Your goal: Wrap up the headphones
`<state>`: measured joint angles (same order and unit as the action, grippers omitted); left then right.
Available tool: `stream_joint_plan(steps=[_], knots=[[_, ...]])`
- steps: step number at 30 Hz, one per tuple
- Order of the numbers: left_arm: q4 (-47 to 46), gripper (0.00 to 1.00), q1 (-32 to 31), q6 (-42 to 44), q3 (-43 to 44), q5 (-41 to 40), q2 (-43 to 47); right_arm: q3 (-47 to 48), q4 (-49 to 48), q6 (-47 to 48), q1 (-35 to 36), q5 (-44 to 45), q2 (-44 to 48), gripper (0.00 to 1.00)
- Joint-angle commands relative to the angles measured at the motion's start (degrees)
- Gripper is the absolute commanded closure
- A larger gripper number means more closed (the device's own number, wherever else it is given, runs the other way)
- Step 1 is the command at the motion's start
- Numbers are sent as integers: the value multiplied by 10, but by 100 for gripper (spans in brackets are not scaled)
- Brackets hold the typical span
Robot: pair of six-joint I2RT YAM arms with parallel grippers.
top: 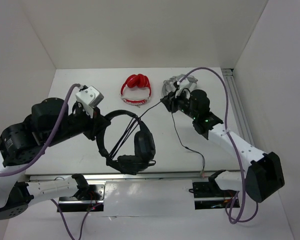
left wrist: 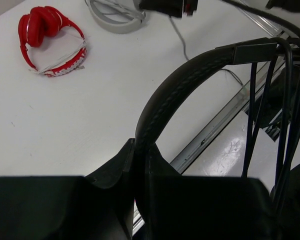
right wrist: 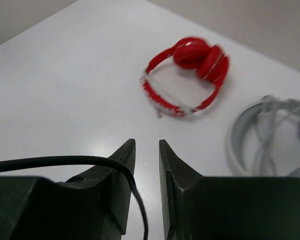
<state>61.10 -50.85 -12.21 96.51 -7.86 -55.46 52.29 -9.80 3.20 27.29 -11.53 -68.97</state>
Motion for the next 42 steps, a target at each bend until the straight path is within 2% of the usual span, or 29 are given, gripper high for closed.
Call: stream_joint_plan(steps=[1,9,13,15,17,22,23,24,26,30,32,37,38,42], knots=[[-27,100,-3,-20,46,6,-10,-51,-150,-93,0,-104,-27,67],[-52,100,-3,-95,116,-90,-16,-166,-350,-181,2,-159,-137,67],[-63,100,-3,-133,133,-193,-16,-186,-367,-181,30,-146,-158,67],[-69,100,-3,-143,141,-216,-16,-206,-367,-181,38,-134,-158,67],[-69,100,-3,-162,141,-255,-22,-214,-372,-181,45,-134,-158,78],[-82,100,-3,-208,112,-349,-22,-248,-364,-181,67,-94,-146,88],[-82,100,-3,-228,101,-390,-27,-261,-364,-181,81,-77,-137,96],[-92,100,-3,-239,93,-415,-27,-267,-351,-181,91,-66,-122,99],[-120,100,2,-246,51,-480,-27,-267,-320,-176,146,-16,-101,100],[-143,100,41,-261,43,-469,-76,-276,-268,-169,249,99,-56,100],[-155,100,74,-266,43,-451,-95,-283,-256,-169,284,107,-29,100],[-186,100,156,-284,53,-350,-157,-261,-205,-152,413,207,-10,100],[-186,100,162,-291,54,-349,-165,-254,-193,-152,414,222,-10,100],[-194,100,188,-271,67,-373,-212,-215,-131,-132,507,282,11,100]])
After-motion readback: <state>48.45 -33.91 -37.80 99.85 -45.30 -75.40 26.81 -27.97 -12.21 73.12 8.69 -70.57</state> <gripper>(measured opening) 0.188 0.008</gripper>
